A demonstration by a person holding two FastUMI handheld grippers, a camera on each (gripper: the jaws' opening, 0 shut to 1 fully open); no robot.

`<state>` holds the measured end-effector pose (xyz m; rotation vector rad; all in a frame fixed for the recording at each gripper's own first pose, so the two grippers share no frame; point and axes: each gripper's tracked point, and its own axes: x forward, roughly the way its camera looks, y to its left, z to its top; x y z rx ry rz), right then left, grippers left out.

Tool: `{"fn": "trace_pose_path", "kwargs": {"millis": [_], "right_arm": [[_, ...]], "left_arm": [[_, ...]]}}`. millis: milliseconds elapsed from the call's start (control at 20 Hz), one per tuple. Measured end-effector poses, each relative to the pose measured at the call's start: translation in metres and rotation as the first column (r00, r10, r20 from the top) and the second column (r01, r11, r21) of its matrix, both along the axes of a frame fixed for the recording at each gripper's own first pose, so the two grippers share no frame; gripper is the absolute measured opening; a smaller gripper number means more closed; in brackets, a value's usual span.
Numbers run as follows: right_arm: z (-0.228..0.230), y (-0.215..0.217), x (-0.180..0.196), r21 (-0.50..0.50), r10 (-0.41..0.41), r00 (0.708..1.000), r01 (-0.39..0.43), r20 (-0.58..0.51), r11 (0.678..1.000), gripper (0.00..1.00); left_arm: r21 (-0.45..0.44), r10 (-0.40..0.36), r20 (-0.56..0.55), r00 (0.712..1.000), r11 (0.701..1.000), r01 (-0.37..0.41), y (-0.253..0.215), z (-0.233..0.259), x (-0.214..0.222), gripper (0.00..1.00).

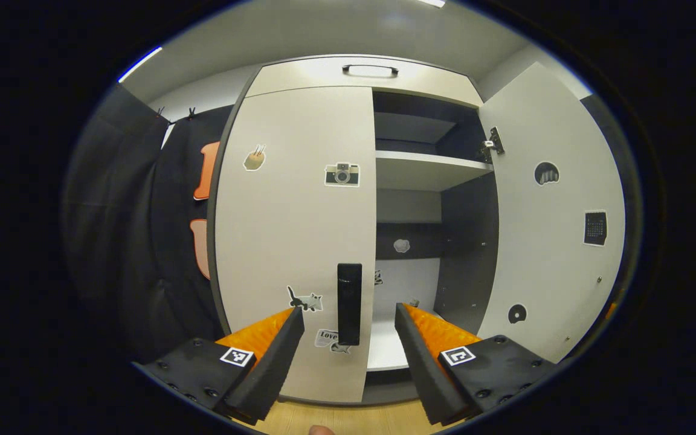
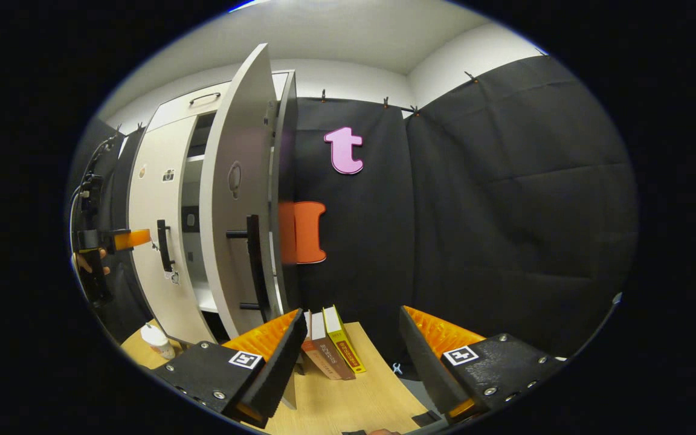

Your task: Open the right door of the double-door shoe cabinet with the right hand, and open the left door with the left hand.

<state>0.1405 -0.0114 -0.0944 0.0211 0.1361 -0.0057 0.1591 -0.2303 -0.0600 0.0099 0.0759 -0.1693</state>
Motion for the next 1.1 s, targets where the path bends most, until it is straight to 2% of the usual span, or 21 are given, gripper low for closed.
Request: {"fn": "trace_pose_path", "kwargs": {"millis": [550, 950, 1000, 1050, 1100], "right_arm": [[-0.004, -0.020, -0.006, -0.026, -0.047, 0.999, 0.047, -0.023, 0.999, 0.93], [-0.005, -0.020, -0.006, -0.031, -0.066, 0.998, 0.065, -0.023, 0.997, 0.93], [-0.003, -0.019, -0.006, -0.030, -0.063, 0.998, 0.062, -0.022, 0.998, 0.93], [-0.003, -0.017, -0.007, -0.029, -0.062, 0.998, 0.062, -0.020, 0.998, 0.93], [-0.002, -0.016, -0.006, -0.030, -0.063, 0.998, 0.062, -0.017, 0.998, 0.93]], "left_arm": [[-0.013, 0.026, -0.059, 0.998, 1.000, -0.026, 0.001, -0.039, 0.063, 0.97], [-0.009, 0.015, -0.088, 0.996, 1.000, -0.016, 0.002, -0.055, 0.081, 0.97], [-0.015, 0.003, -0.086, 0.996, 1.000, -0.004, 0.000, -0.056, 0.083, 0.95], [-0.017, -0.011, -0.086, 0.996, 1.000, 0.010, -0.004, -0.055, 0.084, 0.80], [-0.013, -0.024, -0.090, 0.996, 1.000, 0.023, -0.007, -0.057, 0.084, 0.76]]}}
